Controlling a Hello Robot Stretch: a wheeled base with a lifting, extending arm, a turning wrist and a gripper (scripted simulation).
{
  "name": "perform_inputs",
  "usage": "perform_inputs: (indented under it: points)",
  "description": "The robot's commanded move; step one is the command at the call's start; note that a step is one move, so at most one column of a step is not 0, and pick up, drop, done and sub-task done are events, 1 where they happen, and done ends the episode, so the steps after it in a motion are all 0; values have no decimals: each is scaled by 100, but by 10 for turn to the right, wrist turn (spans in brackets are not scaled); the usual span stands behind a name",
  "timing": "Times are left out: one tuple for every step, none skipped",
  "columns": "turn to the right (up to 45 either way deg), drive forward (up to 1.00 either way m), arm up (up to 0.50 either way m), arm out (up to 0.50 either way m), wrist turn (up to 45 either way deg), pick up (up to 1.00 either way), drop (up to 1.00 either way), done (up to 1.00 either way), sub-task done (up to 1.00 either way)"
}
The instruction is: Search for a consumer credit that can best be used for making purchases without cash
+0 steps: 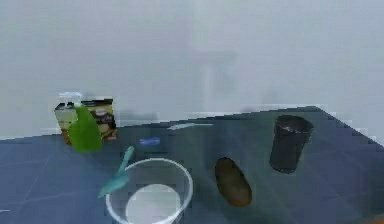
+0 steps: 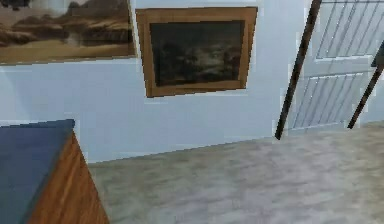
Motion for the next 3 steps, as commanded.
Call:
perform_inputs:
  points:
    - [450,0,0,0,0,0,0,0,0]
    - [450,0,0,0,0,0,0,0,0]
    - [300,0,0,0,0,0,0,0,0]
